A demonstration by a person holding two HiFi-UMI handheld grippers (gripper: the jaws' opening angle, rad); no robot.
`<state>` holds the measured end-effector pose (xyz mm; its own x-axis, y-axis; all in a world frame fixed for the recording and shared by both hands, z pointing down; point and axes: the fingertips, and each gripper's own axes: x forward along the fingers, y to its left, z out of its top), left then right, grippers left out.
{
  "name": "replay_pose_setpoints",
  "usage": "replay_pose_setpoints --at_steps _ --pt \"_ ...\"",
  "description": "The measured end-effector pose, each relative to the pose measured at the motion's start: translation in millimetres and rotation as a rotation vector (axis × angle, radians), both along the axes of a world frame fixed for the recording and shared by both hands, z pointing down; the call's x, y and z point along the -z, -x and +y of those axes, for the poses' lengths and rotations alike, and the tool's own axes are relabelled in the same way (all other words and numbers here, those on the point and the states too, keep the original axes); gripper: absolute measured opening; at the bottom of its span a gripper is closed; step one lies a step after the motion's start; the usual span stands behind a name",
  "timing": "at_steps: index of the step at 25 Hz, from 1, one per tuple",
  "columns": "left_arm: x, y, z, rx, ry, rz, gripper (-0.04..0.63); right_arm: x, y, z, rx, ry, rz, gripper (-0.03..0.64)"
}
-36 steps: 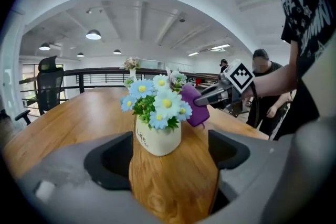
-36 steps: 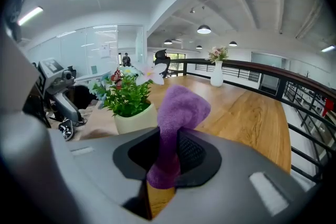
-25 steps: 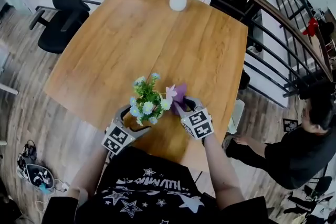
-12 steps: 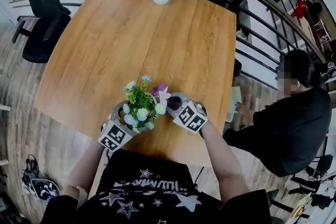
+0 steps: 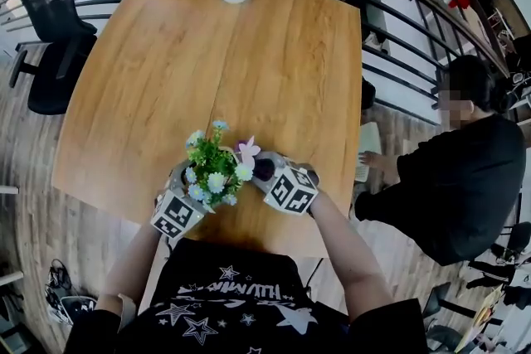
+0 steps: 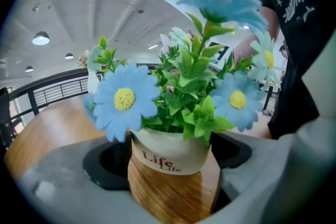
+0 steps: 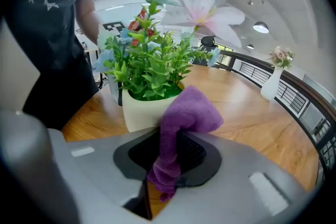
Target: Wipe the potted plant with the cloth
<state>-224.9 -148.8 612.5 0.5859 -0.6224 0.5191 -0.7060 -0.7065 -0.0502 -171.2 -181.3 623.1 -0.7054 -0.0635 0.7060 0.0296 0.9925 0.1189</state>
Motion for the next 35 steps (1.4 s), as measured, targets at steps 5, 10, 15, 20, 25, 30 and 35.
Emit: replay_pose_setpoints --at_steps 5,10,15,20,25,30,35 --pt "-2 -1 0 0.011 0.012 -0.005 0.492 -6 -8 13 -0.023 0.016 -0.003 0.078" --pt "-2 -5 -3 0.046 0.006 -0.003 0.492 -7 -18 26 -0.065 0.029 -0.016 0.078" --pt "-2 -11 -6 0.101 0.008 0.001 0.492 -7 -30 42 -0.117 0.052 -0.033 0.078" --pt "-1 -19 -9 0.179 0.034 -0.006 0.492 -4 -38 51 -0.199 0.073 -0.06 0.08" --pt "0 -26 -16 0.279 0.041 -0.004 0.492 -1 -40 63 -0.204 0.087 -0.068 0.08" --pt "0 -34 -19 0.355 0.043 0.0 0.491 1 -40 73 -0.237 0.11 -0.08 0.08" --pt "2 -37 -15 0.362 0.057 0.007 0.486 3 -43 72 -0.283 0.122 -0.088 0.08"
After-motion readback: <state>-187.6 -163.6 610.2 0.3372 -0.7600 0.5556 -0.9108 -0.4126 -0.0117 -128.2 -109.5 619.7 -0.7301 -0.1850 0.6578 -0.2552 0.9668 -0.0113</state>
